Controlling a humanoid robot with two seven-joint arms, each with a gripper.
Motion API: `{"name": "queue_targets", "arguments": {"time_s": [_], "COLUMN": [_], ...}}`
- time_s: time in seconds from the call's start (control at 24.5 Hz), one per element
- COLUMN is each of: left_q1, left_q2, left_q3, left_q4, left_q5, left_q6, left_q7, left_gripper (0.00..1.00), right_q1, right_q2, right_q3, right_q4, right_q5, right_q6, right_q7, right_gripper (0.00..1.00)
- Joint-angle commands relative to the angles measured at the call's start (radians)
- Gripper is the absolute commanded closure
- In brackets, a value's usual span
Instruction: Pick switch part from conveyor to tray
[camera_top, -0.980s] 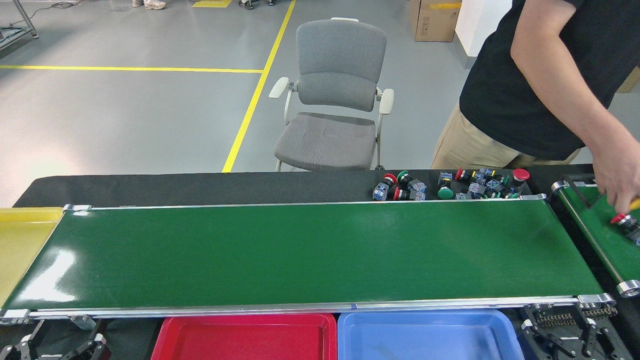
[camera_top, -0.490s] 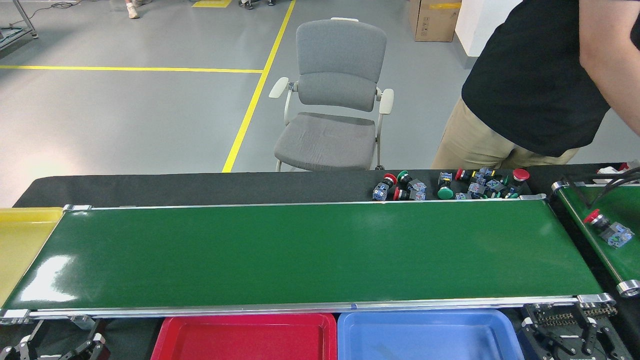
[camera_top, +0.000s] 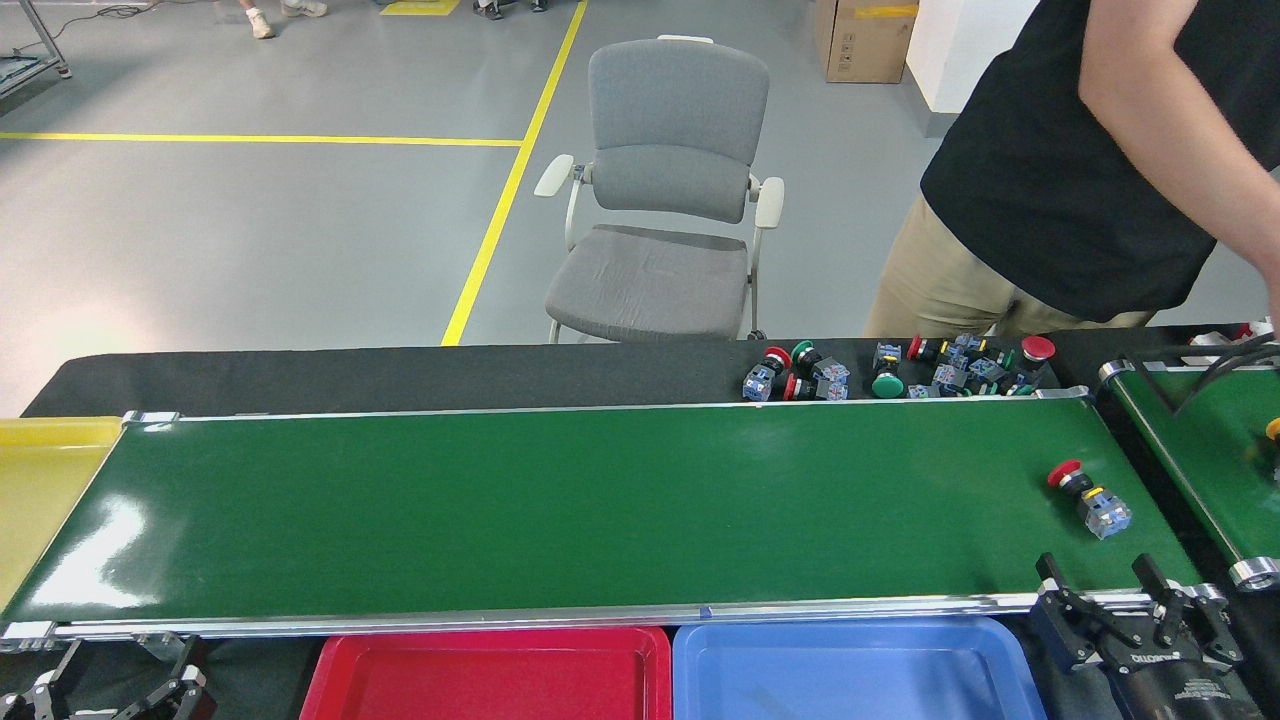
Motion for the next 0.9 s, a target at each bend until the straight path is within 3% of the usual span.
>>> {"name": "queue_targets", "arguments": {"time_s": [0.0, 0.24, 0.69, 0.78, 0.86], "left_q1": [-0.002, -0.016, -0.024, -0.024, -0.028], "left_q2": [0.004, 0.009, 0.010, 0.010, 0.010], "left_q3": [0.007, 0.001, -0.001, -0.001, -0.001], "left_q4": [-0.006, -0.003, 0.000, 0.005, 0.009], "left_q5": [0.002, 0.001, -0.002, -0.002, -0.002], "left_q6": [0.003, 0.003, 0.003, 0.003, 0.003], "left_q7": [0.008, 0.008, 0.008, 0.008, 0.008], "left_gripper": [0.00, 0.00, 0.00, 0.00, 0.00], "right_q1": [-0.028, -0.056, -0.180, -0.194, -0.204], "right_q2": [-0.016, -0.031, -0.014, -0.011, -0.011], "right_q3": [-0.007, 0.018, 0.144, 0.165, 0.178], "right_q4": [0.012, 0.027, 0.145, 0.163, 0.168], "right_q5": [0.000, 0.012, 0.014, 0.014, 0.014], "right_q6": [0.001, 0.001, 0.003, 0.003, 0.001], "right_q7": [0.011, 0.068, 0.070, 0.073, 0.088], "right_gripper": [0.01, 0.01, 0.03, 0.09, 0.26]}}
